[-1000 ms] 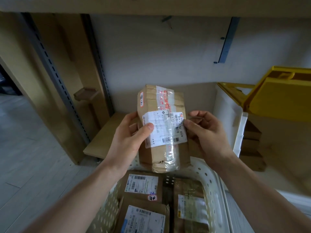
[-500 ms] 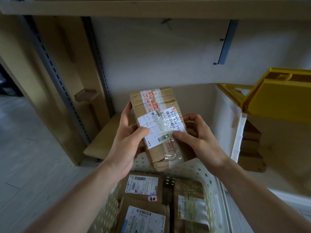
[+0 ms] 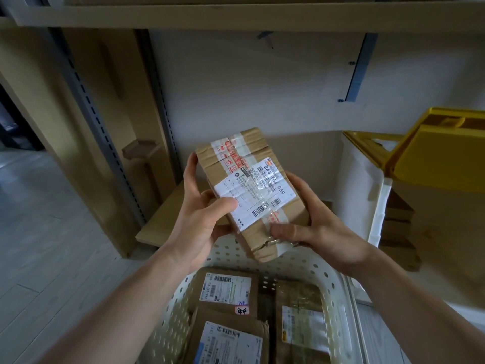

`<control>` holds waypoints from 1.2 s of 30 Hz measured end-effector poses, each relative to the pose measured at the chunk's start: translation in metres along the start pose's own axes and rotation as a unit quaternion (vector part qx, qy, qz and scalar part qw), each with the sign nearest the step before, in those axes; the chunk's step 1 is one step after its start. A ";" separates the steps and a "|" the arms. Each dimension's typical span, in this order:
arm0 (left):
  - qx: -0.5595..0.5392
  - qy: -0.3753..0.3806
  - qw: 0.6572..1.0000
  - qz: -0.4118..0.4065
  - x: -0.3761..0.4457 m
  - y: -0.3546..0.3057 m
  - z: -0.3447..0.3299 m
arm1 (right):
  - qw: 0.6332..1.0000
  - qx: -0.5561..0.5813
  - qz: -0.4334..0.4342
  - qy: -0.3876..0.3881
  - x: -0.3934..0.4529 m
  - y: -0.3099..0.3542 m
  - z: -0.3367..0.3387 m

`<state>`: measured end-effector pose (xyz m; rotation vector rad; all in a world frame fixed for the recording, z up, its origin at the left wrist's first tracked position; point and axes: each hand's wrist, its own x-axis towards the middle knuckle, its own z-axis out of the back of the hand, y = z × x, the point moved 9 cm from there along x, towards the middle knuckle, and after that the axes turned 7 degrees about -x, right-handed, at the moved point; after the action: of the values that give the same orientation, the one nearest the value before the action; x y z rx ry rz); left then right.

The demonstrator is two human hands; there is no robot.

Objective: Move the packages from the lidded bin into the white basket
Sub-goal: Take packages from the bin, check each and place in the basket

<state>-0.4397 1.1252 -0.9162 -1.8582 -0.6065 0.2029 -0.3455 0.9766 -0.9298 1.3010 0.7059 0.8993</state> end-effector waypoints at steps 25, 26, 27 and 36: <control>0.116 -0.134 0.984 -0.036 -0.005 -0.015 0.033 | 0.966 0.090 0.066 -0.234 -0.020 0.023 0.053; 0.119 -0.131 0.983 -0.038 -0.005 -0.015 0.031 | 0.965 0.090 0.062 -0.237 -0.021 0.023 0.053; 0.123 -0.129 0.983 -0.039 -0.005 -0.016 0.030 | 0.965 0.090 0.059 -0.241 -0.021 0.022 0.054; 0.153 -0.123 0.980 -0.037 -0.007 -0.017 0.030 | 0.963 0.081 0.053 -0.251 -0.023 0.018 0.057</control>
<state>-0.4633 1.1508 -0.9123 -1.5216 -0.7670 0.4563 -0.3111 0.9289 -0.9044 1.6439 0.3168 0.5632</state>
